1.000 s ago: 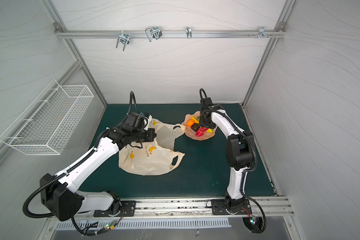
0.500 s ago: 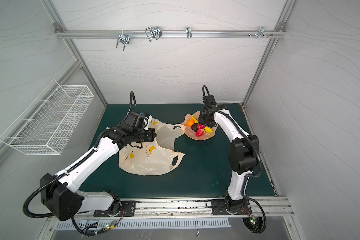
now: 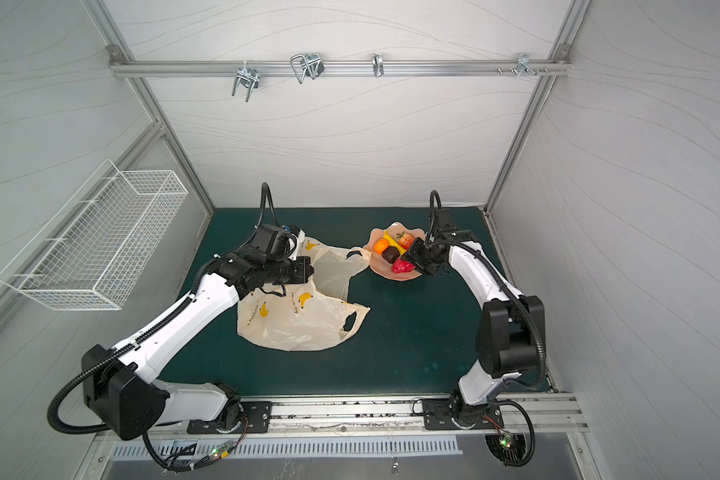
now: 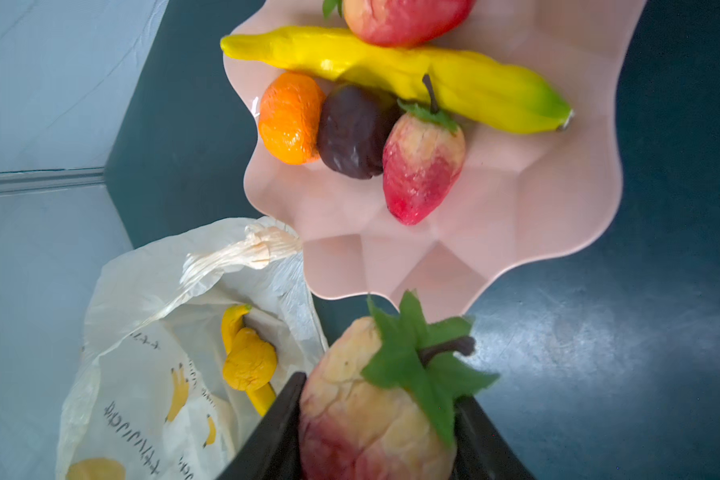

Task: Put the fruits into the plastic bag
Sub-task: 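Lift the peach with the right gripper and carry it toward the bag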

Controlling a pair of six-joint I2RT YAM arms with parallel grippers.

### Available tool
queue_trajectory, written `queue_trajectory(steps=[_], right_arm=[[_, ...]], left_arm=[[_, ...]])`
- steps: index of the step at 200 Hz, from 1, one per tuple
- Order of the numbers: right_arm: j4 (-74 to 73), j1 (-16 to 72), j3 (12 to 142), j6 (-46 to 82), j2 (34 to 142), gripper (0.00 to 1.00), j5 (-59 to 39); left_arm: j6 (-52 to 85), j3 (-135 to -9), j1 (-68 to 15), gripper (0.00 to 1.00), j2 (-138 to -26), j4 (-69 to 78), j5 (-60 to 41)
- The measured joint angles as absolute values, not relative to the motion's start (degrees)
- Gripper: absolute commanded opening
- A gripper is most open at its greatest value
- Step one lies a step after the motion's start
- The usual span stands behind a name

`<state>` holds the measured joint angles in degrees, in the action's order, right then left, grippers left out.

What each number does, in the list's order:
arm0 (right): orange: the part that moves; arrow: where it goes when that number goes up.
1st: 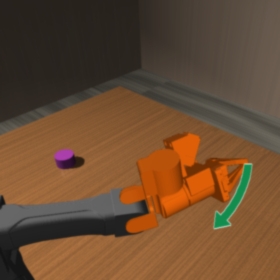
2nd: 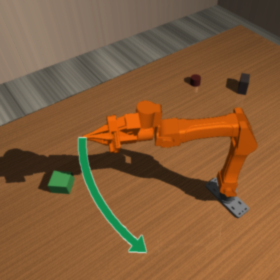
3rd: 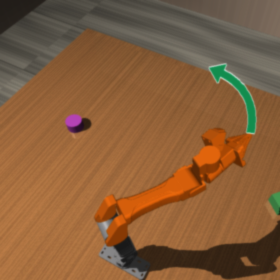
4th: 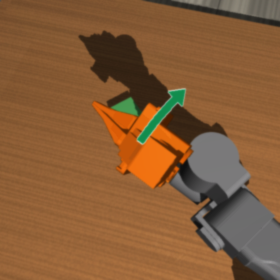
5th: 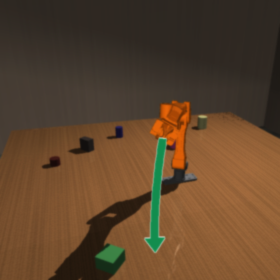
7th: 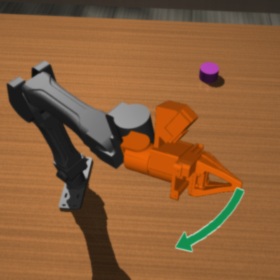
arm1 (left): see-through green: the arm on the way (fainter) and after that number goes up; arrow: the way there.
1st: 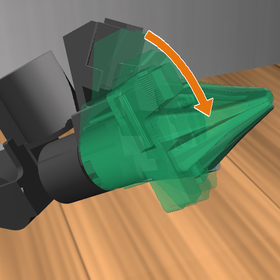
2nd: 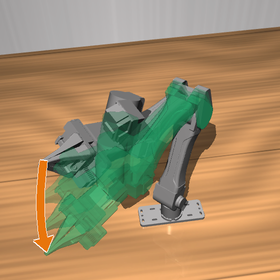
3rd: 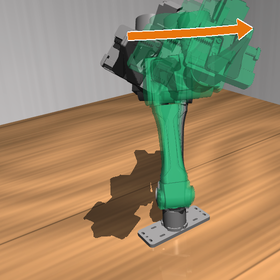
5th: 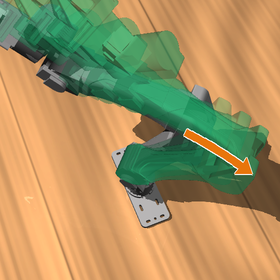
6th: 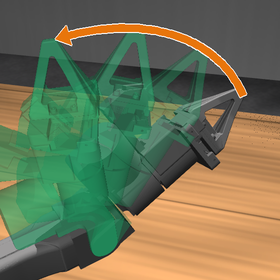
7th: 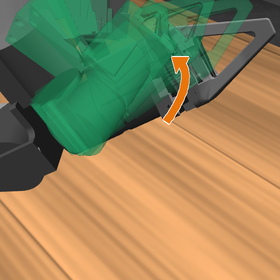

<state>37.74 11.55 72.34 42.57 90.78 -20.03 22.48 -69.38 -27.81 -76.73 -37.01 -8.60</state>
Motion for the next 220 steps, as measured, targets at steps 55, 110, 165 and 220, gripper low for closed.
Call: queue_trajectory(steps=[55,110,165,220], right_arm=[[32.7,10.6,60.6,49.5,84.4,0.38,-28.6],[27.6,10.1,52.2,54.8,80.4,0.37,-34.1],[24.0,10.1,48.6,58.6,80.2,0.38,-37.0],[18.4,10.1,47.0,62.7,80.2,0.37,-40.0]], left_arm=[[22.3,-69.4,-27.8,0.0,-77.0,-37.0,-8.6],[22.0,-69.4,-27.8,0.0,-77.0,-37.0,-9.1],[21.6,-70.0,-27.8,0.0,-77.0,-37.1,-9.1],[21.5,-70.5,-27.8,0.0,-77.1,-37.0,-9.1]])
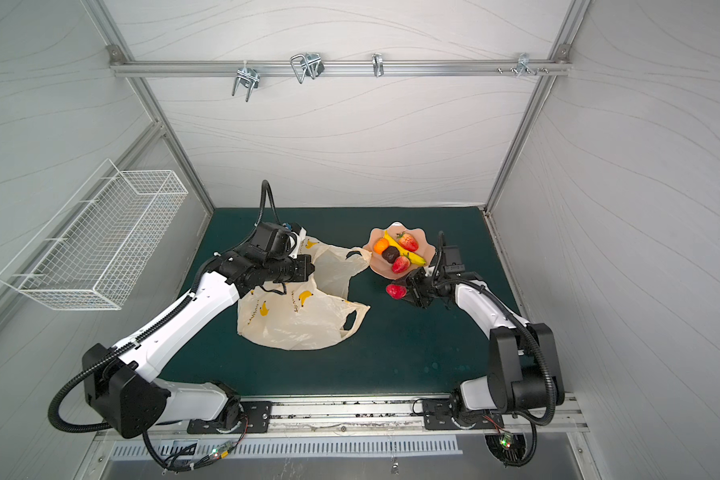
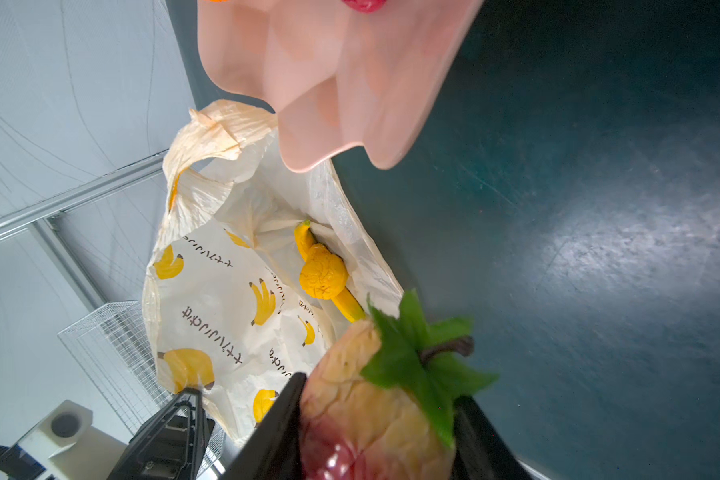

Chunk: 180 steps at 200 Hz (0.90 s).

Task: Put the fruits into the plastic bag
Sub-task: 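Lift the peach with the right gripper and carry it toward the bag, then lower the peach into the bag opening held by the left gripper and release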

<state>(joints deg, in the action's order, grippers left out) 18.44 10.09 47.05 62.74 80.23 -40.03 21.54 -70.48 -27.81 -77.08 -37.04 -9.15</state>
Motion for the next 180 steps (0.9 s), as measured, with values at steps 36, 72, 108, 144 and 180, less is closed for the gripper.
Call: queue_trajectory(steps=[36,72,108,144,180], right_arm=[[15.6,10.1,45.5,65.1,80.2,0.37,-41.5],[13.7,10.1,45.1,66.3,80.6,0.37,-42.6],[12.1,11.6,45.1,67.2,81.7,0.37,-42.7],[10.3,15.2,46.5,68.1,84.8,0.37,-42.6],[7.5,18.8,48.9,69.8,88.9,0.37,-42.7]], left_arm=[[21.5,-70.5,-27.8,0.0,-77.1,-37.0,-9.3],[21.5,-70.5,-27.8,0.0,-77.1,-37.0,-9.5],[21.5,-70.6,-27.8,0.0,-77.3,-37.0,-9.7],[21.6,-70.7,-27.8,0.0,-77.7,-37.0,-9.9],[21.6,-71.0,-27.8,0.0,-78.1,-37.0,-9.9]])
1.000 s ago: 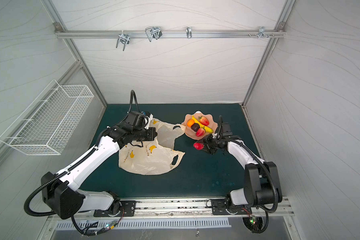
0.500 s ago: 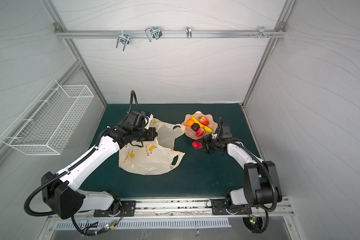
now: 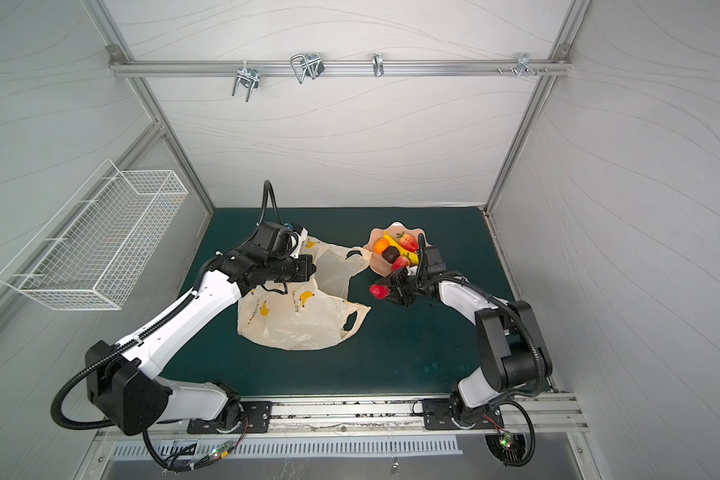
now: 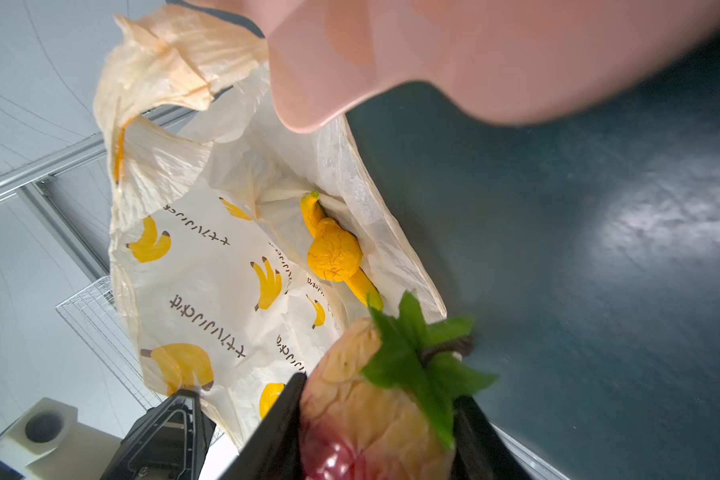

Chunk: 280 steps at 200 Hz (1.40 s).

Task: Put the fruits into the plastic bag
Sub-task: 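Lower the peach into the bag opening held by the left gripper and release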

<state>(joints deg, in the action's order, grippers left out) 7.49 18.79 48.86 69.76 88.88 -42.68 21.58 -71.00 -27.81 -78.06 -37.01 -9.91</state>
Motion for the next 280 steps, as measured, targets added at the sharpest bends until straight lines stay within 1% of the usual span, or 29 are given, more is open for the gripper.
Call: queue_trajectory(steps=[103,199,280], right_arm=[[-0.6,28.5,55.7,75.1,99.6,0.36,-42.8],[-3.8,40.6,70.0,78.7,113.2,0.36,-44.8],[-4.6,43.1,77.8,81.6,121.4,0.38,-46.1]], left_arm=[[21.7,-71.7,-27.8,0.0,-78.4,-37.0,-9.9],[21.7,-73.3,-28.6,0.0,-80.1,-36.9,-9.9],[21.7,-73.5,-28.9,0.0,-80.4,-36.9,-9.9]])
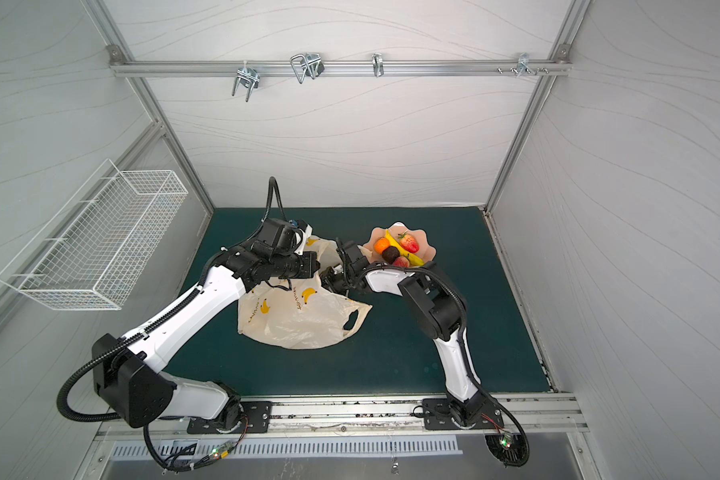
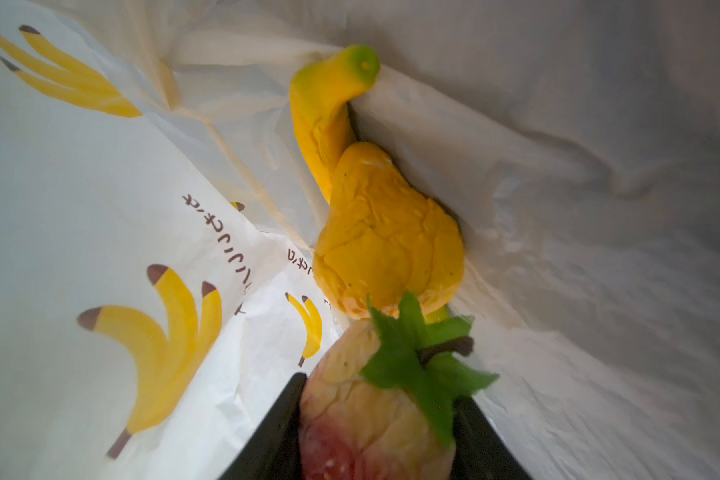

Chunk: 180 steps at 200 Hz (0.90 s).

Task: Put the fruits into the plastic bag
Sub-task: 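Lower the peach into the bag opening held by the left gripper and release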

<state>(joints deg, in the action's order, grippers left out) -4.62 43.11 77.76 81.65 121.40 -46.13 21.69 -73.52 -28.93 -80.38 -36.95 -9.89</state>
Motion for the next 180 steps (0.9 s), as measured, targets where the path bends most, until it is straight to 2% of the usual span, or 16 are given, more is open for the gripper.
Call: queue_trajectory(steps=[77,157,168,180], right_arm=[[-5.4,46.0,83.5,83.6,127.3,0.41,-47.5],[0.7,46.2,87.0,82.1,129.4,0.57,-48.1],[1.6,46.2,87.0,81.4,129.4,0.62,-48.1],[2.7,46.2,87.2,80.9,129.4,0.72,-48.1]], left_arm=[[21.7,-74.5,-29.3,0.0,-81.6,-36.9,-9.9],[21.7,-74.5,-29.3,0.0,-81.8,-36.9,-9.9],[21.7,-74.5,-29.3,0.0,-81.8,-36.9,-9.9],[21.7,-74.5,-29.3,0.0,-81.8,-36.9,-9.9]])
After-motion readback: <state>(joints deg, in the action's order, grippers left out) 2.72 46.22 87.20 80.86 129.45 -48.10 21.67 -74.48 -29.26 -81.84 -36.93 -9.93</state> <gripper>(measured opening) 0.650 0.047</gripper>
